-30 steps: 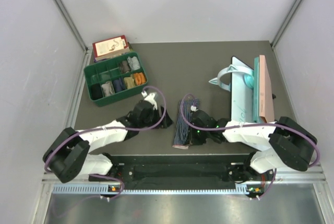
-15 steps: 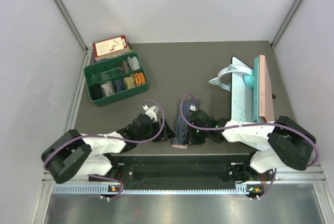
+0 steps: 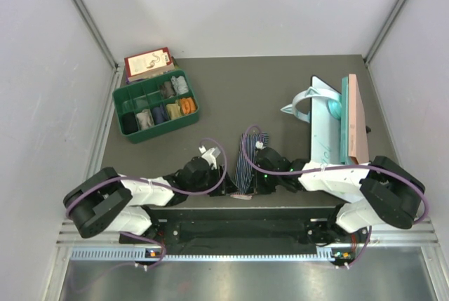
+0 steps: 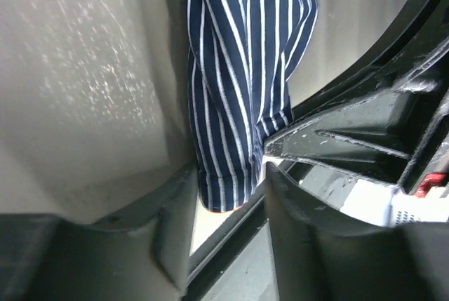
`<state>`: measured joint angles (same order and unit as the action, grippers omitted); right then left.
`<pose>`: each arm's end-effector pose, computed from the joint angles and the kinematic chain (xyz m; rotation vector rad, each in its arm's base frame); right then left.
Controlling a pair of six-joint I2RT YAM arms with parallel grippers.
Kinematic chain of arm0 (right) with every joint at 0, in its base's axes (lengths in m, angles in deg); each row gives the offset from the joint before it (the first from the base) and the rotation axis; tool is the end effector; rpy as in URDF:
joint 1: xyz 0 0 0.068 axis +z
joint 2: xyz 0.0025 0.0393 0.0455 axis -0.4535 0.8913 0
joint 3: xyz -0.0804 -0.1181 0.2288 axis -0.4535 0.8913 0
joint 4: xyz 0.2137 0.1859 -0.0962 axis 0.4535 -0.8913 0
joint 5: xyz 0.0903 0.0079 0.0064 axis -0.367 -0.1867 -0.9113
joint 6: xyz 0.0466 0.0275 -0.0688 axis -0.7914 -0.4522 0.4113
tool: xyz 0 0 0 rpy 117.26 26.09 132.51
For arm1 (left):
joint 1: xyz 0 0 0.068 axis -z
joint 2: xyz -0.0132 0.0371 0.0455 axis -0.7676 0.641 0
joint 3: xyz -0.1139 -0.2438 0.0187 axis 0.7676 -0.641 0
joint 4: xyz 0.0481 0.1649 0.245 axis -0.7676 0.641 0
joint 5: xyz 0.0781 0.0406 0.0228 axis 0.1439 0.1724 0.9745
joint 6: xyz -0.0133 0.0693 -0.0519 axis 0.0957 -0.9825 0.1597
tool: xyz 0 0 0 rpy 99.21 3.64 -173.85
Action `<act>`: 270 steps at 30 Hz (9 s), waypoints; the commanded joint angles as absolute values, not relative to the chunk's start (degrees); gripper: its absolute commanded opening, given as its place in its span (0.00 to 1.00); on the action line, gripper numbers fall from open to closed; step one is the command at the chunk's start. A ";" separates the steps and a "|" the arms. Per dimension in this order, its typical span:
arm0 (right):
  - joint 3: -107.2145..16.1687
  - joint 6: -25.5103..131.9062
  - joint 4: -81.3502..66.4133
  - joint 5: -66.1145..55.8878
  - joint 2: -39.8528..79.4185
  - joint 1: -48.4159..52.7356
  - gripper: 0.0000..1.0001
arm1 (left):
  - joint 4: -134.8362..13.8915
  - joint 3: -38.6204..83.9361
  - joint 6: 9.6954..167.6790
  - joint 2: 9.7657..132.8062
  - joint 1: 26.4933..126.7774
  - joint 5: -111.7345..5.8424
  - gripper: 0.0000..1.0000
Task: Roll the underwear
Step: Roll the underwear to the center of the board.
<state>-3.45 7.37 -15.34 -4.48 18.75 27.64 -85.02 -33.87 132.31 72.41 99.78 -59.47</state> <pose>0.1669 0.2511 0.0815 -0.1009 2.7621 0.8029 0.1620 -0.2213 0.0634 0.0494 2.4652 -1.2261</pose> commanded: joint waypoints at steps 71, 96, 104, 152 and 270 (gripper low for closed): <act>-4.69 57.91 8.42 38.82 30.98 59.69 0.34 | -42.29 -11.81 123.69 85.71 79.05 -97.51 0.00; -12.42 51.84 -6.70 -11.16 25.79 42.48 0.00 | -55.79 -28.57 121.58 56.54 71.76 -74.67 0.76; -16.82 50.52 -10.03 -29.44 33.18 32.72 0.00 | -71.27 -41.06 122.46 39.58 72.02 -70.43 0.67; -17.37 40.09 -17.86 -25.08 26.80 19.88 0.67 | -83.94 -35.10 112.35 73.66 93.73 -54.35 0.24; -2.58 51.67 3.07 19.43 27.48 52.14 0.00 | -60.12 -19.80 114.46 81.32 83.54 -81.44 0.14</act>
<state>-2.18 55.81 9.62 29.55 27.19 53.19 -61.40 -18.11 114.30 83.41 83.89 -79.60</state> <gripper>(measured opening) 0.050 0.081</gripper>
